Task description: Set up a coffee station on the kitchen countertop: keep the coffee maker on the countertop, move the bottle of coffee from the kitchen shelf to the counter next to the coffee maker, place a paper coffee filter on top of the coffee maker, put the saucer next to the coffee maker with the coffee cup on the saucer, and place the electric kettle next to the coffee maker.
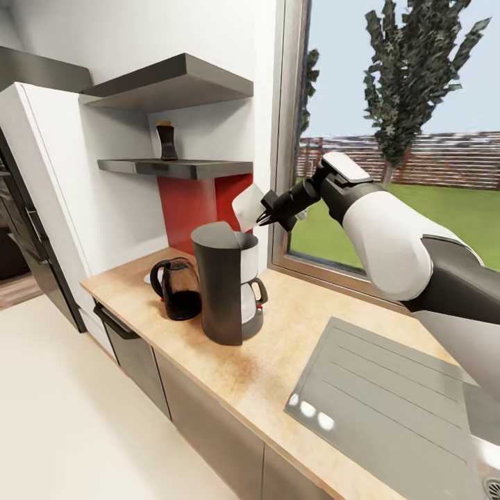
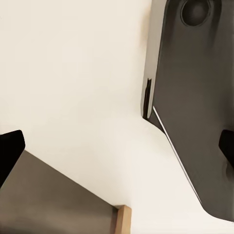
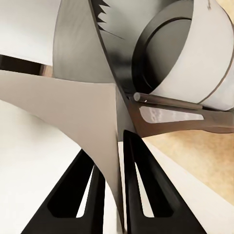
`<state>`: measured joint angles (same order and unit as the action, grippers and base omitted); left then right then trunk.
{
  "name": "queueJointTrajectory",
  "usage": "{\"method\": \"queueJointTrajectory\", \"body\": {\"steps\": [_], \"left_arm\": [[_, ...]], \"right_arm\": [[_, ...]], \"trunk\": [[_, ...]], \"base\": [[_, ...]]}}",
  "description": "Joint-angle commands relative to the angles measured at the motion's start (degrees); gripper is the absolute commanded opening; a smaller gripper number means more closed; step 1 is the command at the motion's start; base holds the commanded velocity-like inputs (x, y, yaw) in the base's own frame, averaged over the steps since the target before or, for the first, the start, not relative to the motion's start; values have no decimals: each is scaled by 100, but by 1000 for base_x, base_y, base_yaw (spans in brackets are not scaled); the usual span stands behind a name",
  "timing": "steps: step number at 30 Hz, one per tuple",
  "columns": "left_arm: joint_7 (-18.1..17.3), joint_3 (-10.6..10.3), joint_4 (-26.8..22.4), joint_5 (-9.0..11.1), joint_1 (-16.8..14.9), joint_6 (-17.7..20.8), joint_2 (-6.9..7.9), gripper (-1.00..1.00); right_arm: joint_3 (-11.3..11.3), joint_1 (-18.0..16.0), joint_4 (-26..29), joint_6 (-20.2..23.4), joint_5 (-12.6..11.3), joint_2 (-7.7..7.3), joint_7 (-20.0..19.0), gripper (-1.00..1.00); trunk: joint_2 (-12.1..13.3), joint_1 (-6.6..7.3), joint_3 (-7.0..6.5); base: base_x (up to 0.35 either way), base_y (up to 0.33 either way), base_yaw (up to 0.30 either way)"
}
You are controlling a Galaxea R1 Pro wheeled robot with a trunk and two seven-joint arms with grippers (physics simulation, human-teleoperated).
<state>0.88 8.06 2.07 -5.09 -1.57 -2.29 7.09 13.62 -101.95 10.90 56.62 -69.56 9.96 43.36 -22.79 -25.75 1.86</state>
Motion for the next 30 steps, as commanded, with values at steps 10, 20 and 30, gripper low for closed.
{"method": "queueJointTrajectory", "body": {"steps": [10,20,30], "left_arm": [[9,46,21,-54,-10,-26,11,100],[9,46,19,-54,-10,-26,12,100],[14,46,16,-54,-10,-26,12,100]], "right_arm": [[45,-2,9,7,-14,4,59,-100],[45,-1,9,7,-14,4,59,-100],[45,-3,9,7,-14,4,63,-100]], "trunk": [[-13,-4,13],[-13,-4,13],[-13,-4,13]], "base": [[133,0,0],[238,0,0],[168,-42,0]]}}
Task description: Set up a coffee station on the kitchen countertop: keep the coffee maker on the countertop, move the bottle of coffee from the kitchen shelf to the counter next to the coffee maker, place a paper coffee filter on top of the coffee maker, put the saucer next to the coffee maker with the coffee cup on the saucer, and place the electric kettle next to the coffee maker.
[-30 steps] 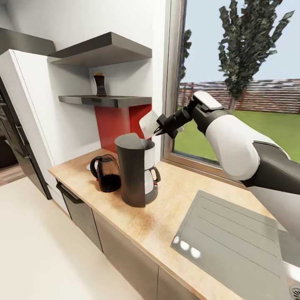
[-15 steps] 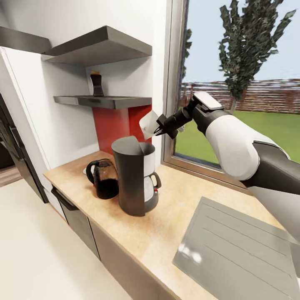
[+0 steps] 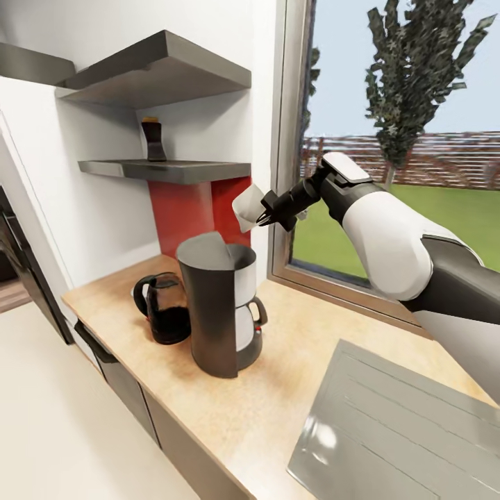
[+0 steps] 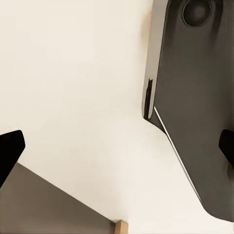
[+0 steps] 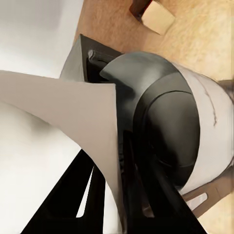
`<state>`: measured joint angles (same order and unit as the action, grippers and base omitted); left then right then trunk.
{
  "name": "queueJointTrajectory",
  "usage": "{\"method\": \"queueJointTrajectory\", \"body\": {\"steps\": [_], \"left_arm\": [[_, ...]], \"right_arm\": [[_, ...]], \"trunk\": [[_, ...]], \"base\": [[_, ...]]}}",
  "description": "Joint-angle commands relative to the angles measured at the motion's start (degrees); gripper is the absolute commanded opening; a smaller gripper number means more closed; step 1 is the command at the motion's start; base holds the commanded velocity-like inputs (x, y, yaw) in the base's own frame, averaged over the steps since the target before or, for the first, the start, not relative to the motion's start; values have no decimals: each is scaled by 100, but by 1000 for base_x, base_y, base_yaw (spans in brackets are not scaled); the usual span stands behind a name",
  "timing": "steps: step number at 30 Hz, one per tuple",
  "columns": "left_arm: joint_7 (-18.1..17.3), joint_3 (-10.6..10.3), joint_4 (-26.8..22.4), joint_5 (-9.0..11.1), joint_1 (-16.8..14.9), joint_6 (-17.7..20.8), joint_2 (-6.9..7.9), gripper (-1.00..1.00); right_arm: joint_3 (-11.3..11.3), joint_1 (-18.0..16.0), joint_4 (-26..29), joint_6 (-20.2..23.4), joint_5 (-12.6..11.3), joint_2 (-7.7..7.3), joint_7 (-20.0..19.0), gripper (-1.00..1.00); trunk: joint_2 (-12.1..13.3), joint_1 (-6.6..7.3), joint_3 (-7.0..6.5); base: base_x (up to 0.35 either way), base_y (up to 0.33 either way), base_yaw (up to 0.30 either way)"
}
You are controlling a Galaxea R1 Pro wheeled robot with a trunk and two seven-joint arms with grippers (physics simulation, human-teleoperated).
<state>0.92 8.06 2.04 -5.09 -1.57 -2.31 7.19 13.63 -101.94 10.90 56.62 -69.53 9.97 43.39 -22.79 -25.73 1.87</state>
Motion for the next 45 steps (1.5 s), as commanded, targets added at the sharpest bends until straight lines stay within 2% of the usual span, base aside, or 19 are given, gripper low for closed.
{"method": "queueJointTrajectory", "body": {"steps": [1,45], "left_arm": [[11,47,18,-54,-10,-26,2,100],[13,47,15,-54,-10,-24,2,100]], "right_arm": [[43,-3,9,7,-17,3,61,-100],[43,16,-202,7,-13,3,64,-100]], "trunk": [[-13,-5,13],[-13,-5,13]], "base": [[115,-66,0],[4,6,0]]}}
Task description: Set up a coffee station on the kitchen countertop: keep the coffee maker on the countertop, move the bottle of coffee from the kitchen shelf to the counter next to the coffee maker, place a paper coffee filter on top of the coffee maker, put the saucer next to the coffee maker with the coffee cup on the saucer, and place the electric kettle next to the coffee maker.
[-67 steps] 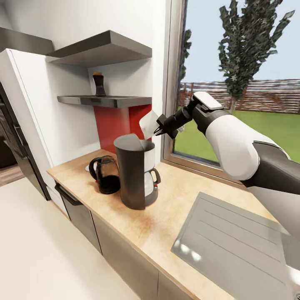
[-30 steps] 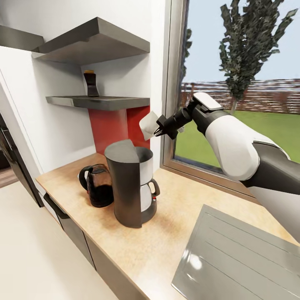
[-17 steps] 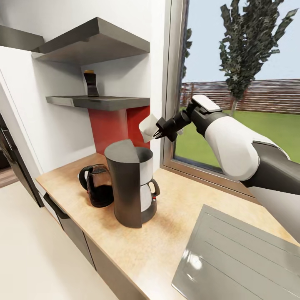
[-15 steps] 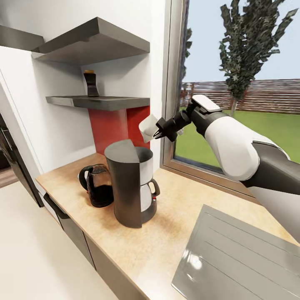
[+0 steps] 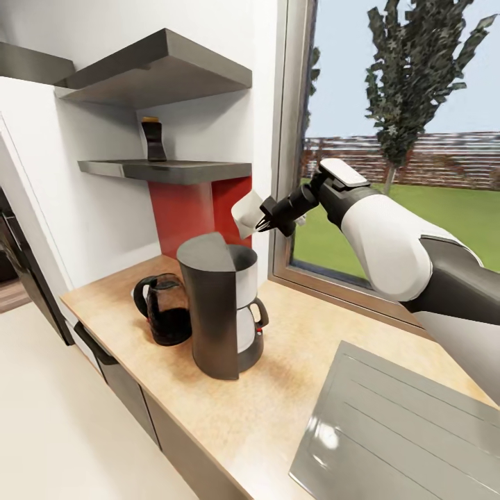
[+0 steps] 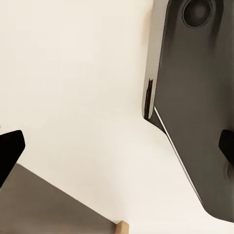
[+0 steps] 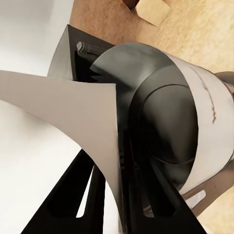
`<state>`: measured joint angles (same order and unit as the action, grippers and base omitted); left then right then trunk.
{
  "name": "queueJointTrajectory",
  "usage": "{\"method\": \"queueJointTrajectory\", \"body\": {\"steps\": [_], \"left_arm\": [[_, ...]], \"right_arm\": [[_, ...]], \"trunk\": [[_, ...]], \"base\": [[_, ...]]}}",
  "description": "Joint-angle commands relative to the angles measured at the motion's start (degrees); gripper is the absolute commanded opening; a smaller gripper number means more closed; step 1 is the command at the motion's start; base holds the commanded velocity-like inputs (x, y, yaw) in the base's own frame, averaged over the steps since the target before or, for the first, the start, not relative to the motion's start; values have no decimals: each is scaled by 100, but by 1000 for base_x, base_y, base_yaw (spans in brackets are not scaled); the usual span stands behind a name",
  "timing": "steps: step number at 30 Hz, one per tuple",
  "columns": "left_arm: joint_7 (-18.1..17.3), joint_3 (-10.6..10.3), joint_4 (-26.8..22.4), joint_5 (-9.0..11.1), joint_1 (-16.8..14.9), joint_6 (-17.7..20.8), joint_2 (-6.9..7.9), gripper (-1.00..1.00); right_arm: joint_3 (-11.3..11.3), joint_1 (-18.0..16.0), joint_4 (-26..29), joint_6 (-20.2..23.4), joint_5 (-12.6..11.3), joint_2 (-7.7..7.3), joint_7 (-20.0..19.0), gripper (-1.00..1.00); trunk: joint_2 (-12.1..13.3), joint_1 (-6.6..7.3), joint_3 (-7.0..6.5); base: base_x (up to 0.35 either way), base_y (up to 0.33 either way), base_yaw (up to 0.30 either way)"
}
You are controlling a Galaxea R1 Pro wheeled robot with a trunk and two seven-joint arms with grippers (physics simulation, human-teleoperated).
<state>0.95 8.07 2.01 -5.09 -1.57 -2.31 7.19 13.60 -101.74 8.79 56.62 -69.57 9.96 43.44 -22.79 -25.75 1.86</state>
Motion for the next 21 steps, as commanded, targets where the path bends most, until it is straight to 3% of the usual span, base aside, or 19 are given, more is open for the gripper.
{"method": "queueJointTrajectory", "body": {"steps": [1,8,21], "left_arm": [[10,46,19,-54,-10,-24,2,100],[13,45,19,-54,-10,-24,2,100],[18,54,10,-10,7,28,-8,100]], "right_arm": [[46,-4,9,7,-10,3,59,-100],[46,-4,9,7,-12,3,59,-100],[266,-20,43,-351,-345,3,-61,-100]], "trunk": [[-13,-4,14],[-13,-4,14],[-13,-4,14]], "base": [[0,14,0],[0,3,0],[0,0,0]]}}
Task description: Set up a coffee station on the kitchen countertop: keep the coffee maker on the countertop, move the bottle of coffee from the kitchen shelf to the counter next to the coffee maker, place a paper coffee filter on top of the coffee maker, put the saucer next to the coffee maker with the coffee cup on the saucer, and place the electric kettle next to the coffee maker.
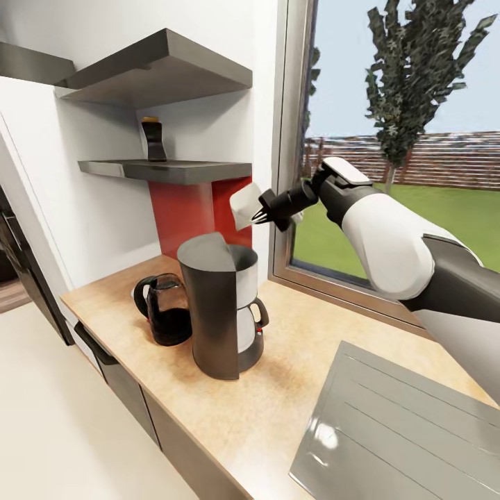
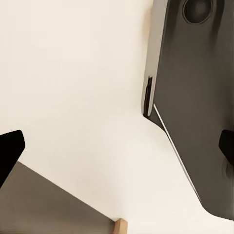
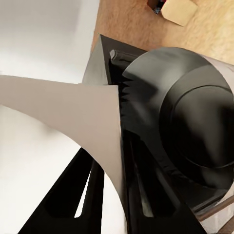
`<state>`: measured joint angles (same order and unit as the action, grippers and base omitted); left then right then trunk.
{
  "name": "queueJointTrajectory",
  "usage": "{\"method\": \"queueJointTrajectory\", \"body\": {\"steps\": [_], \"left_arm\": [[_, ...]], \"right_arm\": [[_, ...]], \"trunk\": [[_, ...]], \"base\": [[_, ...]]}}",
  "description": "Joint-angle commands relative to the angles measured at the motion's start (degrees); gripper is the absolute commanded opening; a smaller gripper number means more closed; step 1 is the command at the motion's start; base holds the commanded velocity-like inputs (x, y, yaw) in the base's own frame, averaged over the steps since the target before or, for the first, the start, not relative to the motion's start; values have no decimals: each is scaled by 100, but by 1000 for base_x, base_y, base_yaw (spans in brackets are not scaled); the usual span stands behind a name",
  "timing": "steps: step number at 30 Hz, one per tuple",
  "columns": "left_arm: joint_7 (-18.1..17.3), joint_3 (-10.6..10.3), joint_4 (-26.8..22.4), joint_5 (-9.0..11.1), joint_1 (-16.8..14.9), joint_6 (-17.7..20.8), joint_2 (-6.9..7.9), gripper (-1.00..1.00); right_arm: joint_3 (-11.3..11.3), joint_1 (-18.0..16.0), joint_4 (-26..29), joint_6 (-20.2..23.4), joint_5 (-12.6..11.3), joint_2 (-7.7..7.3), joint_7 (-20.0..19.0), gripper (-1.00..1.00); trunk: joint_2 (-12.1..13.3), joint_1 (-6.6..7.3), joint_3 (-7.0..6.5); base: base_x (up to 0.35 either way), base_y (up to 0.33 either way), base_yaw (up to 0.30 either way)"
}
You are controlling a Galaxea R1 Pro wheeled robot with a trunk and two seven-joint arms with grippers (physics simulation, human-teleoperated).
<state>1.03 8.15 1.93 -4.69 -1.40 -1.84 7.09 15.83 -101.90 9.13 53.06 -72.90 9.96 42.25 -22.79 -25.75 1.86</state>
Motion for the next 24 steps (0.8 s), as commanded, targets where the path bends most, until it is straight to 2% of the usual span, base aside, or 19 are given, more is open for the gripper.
{"method": "queueJointTrajectory", "body": {"steps": [1,5,12,24], "left_arm": [[11,46,17,-50,-10,-19,2,100],[11,46,14,-49,-10,-19,2,100],[10,46,11,-49,-10,-19,3,100],[11,46,10,-49,-10,-19,3,100]], "right_arm": [[49,-5,10,-22,-37,3,58,-100],[59,-5,10,-130,-134,3,62,-100],[61,-5,-5,-314,-137,3,69,-100],[61,2,-90,-343,-138,3,93,-100]], "trunk": [[-13,-4,13],[-13,-4,13],[-13,-4,13],[-13,-4,13]], "base": [[0,0,0],[0,0,0],[0,0,0],[0,0,0]]}}
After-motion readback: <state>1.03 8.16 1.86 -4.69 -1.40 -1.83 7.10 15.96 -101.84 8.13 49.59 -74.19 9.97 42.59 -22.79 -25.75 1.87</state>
